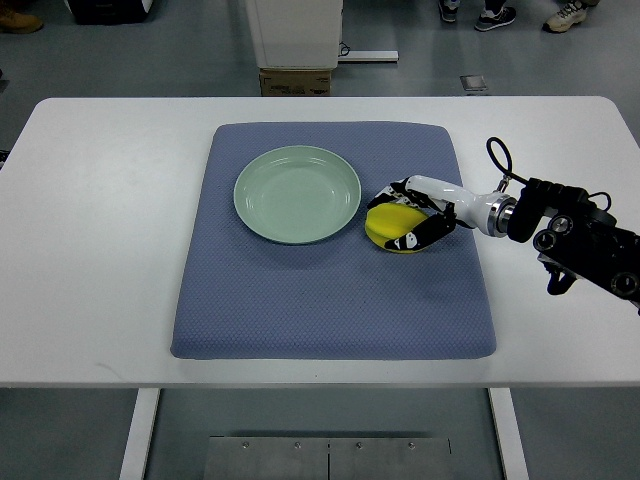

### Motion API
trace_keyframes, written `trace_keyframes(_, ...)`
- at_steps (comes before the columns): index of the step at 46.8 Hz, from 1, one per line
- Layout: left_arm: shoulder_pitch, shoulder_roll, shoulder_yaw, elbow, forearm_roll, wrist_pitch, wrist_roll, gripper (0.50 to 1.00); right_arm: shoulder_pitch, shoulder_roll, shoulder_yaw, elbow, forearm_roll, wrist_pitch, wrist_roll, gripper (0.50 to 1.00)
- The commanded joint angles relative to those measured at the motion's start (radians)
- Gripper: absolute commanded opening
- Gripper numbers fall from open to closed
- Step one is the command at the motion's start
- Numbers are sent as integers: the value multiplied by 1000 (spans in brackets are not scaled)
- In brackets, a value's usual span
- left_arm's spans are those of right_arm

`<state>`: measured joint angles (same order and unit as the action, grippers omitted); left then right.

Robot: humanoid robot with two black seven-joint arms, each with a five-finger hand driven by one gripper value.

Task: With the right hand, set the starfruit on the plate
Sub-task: 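Close the right hand fingers around the yellow starfruit, then lift the starfruit with the right hand and carry it over the plate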

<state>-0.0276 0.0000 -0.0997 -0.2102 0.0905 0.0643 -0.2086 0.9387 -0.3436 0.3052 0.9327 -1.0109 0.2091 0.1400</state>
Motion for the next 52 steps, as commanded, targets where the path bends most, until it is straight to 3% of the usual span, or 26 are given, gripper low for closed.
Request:
trace_keyframes(1,0,0,0,0,0,0,0,1000,-1,2,0,0,0,-1,1,604)
trace_keyframes(5,0,0,0,0,0,0,0,1000,-8,2,0,0,0,-1,1,500)
trace_keyframes(16,0,0,0,0,0,0,0,1000,-1,-5,9,2,5,1,-7,500)
trace_keyframes(33,0,0,0,0,0,0,0,1000,120,5,37,0,51,4,-59,500)
trace_keyframes(52,0,0,0,0,0,0,0,1000,219,166,29,-78,69,4,-109,500)
